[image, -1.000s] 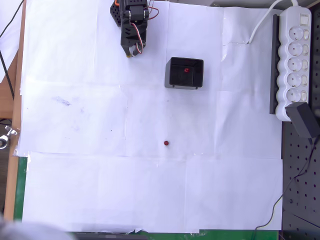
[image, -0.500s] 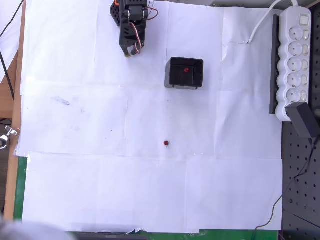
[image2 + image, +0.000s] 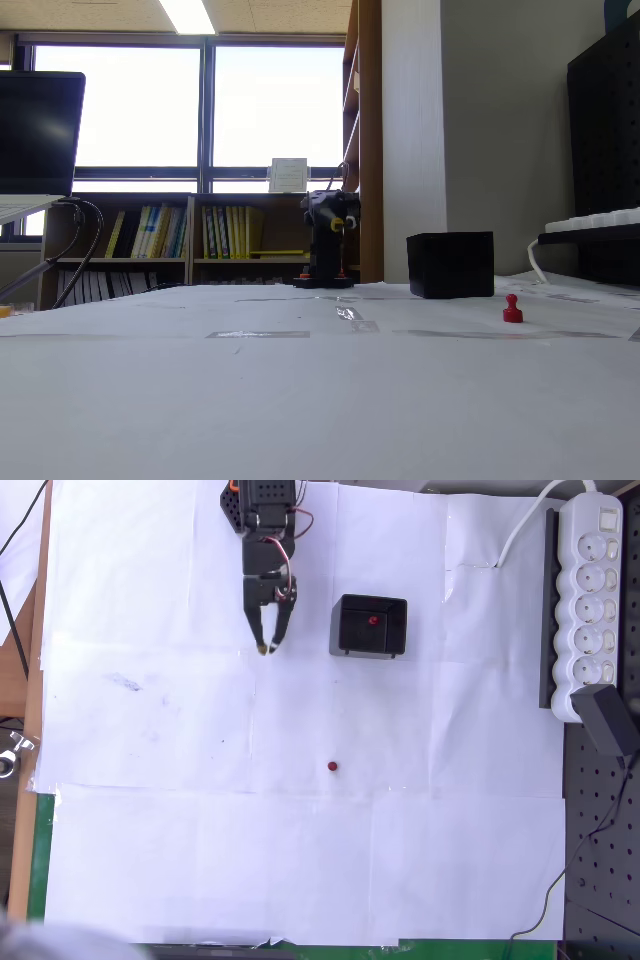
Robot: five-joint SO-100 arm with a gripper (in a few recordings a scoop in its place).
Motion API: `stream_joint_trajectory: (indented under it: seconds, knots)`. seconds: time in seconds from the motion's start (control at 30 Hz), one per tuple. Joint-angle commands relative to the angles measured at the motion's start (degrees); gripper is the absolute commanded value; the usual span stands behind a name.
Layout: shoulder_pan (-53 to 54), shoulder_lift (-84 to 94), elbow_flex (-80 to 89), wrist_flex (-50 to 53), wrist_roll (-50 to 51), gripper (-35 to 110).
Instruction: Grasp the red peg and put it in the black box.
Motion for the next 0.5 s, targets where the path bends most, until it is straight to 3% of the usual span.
stream_joint_trajectory:
  seconds: [0.0,0.17,0.47]
  knots:
    - [-0.09,8.79,-3.87,-15.29,-0.44,0]
    - [0.09,21.88,-0.70,-27.86,-0.09,0]
    - [1.41,33.57,8.44,-29.79,1.05,0]
